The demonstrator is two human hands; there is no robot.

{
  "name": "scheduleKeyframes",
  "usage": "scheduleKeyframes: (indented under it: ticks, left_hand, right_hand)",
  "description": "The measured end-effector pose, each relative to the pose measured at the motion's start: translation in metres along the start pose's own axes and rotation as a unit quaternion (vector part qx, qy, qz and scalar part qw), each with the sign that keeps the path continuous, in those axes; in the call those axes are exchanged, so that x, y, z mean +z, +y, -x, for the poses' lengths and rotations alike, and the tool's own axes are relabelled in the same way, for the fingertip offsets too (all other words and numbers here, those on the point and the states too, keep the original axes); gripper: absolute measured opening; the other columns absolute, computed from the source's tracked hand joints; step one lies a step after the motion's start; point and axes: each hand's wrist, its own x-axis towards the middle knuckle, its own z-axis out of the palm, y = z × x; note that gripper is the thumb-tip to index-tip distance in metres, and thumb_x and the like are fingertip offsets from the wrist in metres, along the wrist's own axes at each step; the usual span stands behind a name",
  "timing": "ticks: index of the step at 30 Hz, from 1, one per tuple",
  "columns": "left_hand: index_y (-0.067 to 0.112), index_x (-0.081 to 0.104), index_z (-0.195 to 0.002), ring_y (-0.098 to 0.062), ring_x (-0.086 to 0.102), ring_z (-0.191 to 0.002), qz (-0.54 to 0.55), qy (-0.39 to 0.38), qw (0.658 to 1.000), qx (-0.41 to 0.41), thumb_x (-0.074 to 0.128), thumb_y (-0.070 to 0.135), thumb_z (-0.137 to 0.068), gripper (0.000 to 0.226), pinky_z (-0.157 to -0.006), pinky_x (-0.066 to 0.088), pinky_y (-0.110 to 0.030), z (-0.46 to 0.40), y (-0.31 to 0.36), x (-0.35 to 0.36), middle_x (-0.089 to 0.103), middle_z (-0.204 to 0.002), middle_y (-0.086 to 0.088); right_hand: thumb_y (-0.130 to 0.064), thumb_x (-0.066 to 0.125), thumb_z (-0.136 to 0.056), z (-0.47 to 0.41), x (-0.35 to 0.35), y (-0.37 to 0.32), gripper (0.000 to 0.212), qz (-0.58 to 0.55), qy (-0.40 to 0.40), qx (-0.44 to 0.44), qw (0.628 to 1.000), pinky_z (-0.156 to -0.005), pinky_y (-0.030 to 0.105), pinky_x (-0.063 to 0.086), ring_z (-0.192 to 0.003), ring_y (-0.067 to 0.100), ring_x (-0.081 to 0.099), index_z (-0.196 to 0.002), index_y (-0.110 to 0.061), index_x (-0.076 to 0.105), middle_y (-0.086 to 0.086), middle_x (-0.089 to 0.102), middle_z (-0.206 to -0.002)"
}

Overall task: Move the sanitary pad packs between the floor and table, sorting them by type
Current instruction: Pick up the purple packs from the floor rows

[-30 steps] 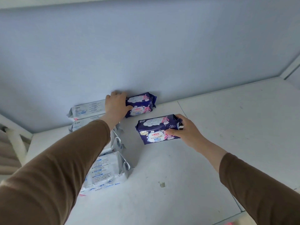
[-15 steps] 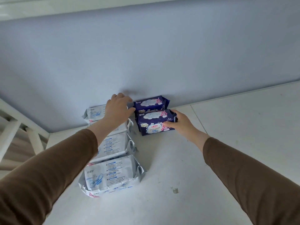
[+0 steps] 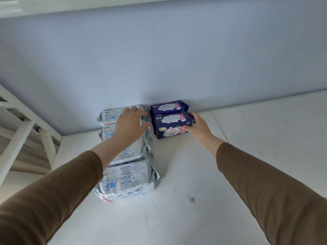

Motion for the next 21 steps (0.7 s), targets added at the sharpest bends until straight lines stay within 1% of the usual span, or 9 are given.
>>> scheduleKeyframes:
  ticks: [2, 4, 5, 7, 8, 10, 14, 17, 21]
  left_hand:
    - [0.022, 0.063, -0.12, -0.023, 0.049, -0.11, -0.001, 0.003, 1.0, 0.0, 0.065, 0.036, -0.088, 0.035, -0.088, 0.045, -0.038, 0.009, 0.009, -0.002, 0.06, -0.115, 0.0]
    - [0.022, 0.062, -0.121, -0.024, 0.048, -0.111, -0.002, 0.005, 1.0, -0.003, 0.063, 0.034, -0.089, 0.035, -0.087, 0.045, -0.038, 0.02, 0.019, -0.004, 0.06, -0.116, 0.0]
    - [0.022, 0.062, -0.121, -0.024, 0.048, -0.111, -0.002, 0.006, 1.0, -0.005, 0.062, 0.033, -0.089, 0.035, -0.088, 0.045, -0.038, 0.027, 0.026, -0.005, 0.06, -0.118, -0.001]
    - [0.022, 0.062, -0.122, -0.024, 0.048, -0.111, -0.006, 0.01, 1.0, -0.012, 0.063, 0.033, -0.088, 0.035, -0.087, 0.046, -0.038, 0.043, 0.043, -0.007, 0.06, -0.118, 0.0]
    - [0.022, 0.062, -0.122, -0.023, 0.048, -0.111, -0.01, 0.01, 1.0, -0.017, 0.063, 0.033, -0.088, 0.035, -0.086, 0.046, -0.037, 0.052, 0.053, -0.007, 0.059, -0.117, 0.001]
    - [0.023, 0.061, -0.121, -0.022, 0.048, -0.111, -0.015, 0.008, 1.0, -0.024, 0.063, 0.033, -0.087, 0.035, -0.085, 0.046, -0.037, 0.074, 0.074, -0.006, 0.059, -0.117, 0.002]
    - [0.02, 0.061, -0.12, -0.025, 0.048, -0.114, -0.023, 0.006, 0.999, -0.031, 0.064, 0.034, -0.086, 0.036, -0.089, 0.045, -0.039, 0.132, 0.118, 0.002, 0.058, -0.119, 0.0]
    - [0.022, 0.06, -0.122, -0.023, 0.047, -0.119, -0.005, -0.006, 0.999, -0.04, 0.066, 0.035, -0.088, 0.038, -0.093, 0.043, -0.038, 0.185, 0.151, 0.011, 0.057, -0.123, 0.001]
    - [0.022, 0.06, -0.122, -0.022, 0.05, -0.113, 0.009, -0.022, 0.999, -0.049, 0.065, 0.036, -0.089, 0.036, -0.088, 0.046, -0.039, 0.252, 0.186, 0.022, 0.058, -0.117, 0.002]
  right_hand:
    - [-0.018, 0.079, -0.082, 0.008, -0.003, 0.001, 0.075, 0.01, 0.014, -0.003, 1.0, -0.094, 0.026, 0.042, -0.116, 0.009, 0.05, -0.145, -0.014, 0.039, -0.01, 0.053, -0.126]
    - [-0.019, 0.079, -0.082, 0.021, -0.008, 0.0, 0.073, 0.025, 0.037, -0.019, 0.999, -0.085, 0.016, 0.038, -0.119, 0.011, 0.049, -0.144, -0.014, 0.041, -0.016, 0.051, -0.12]
    - [-0.019, 0.078, -0.083, 0.028, -0.011, 0.001, 0.07, 0.033, 0.045, -0.025, 0.998, -0.086, 0.015, 0.038, -0.123, 0.015, 0.049, -0.143, -0.013, 0.042, -0.011, 0.053, -0.123]
    - [-0.021, 0.075, -0.085, 0.047, -0.019, 0.001, 0.07, 0.058, 0.054, -0.028, 0.996, -0.096, 0.025, 0.038, -0.131, 0.021, 0.047, -0.146, -0.014, 0.041, 0.004, 0.051, -0.139]
    - [-0.022, 0.073, -0.086, 0.059, -0.023, 0.002, 0.069, 0.071, 0.054, -0.027, 0.996, -0.101, 0.029, 0.038, -0.132, 0.022, 0.046, -0.147, -0.014, 0.04, 0.007, 0.049, -0.142]
    - [-0.023, 0.071, -0.088, 0.087, -0.033, 0.004, 0.064, 0.095, 0.038, -0.036, 0.994, -0.103, 0.032, 0.039, -0.132, 0.023, 0.046, -0.145, -0.015, 0.042, 0.007, 0.049, -0.142]
    - [-0.025, 0.069, -0.089, 0.158, -0.055, 0.014, 0.056, 0.148, -0.019, -0.077, 0.986, -0.102, 0.031, 0.038, -0.131, 0.021, 0.044, -0.14, -0.019, 0.048, 0.003, 0.051, -0.139]
    - [-0.026, 0.068, -0.09, 0.214, -0.077, 0.024, 0.052, 0.2, -0.053, -0.104, 0.973, -0.1, 0.03, 0.037, -0.13, 0.021, 0.041, -0.139, -0.019, 0.05, 0.002, 0.05, -0.14]
    - [-0.028, 0.065, -0.092, 0.286, -0.104, 0.037, 0.046, 0.247, -0.085, -0.131, 0.956, -0.098, 0.03, 0.037, -0.127, 0.021, 0.041, -0.136, -0.02, 0.051, 0.002, 0.05, -0.137]
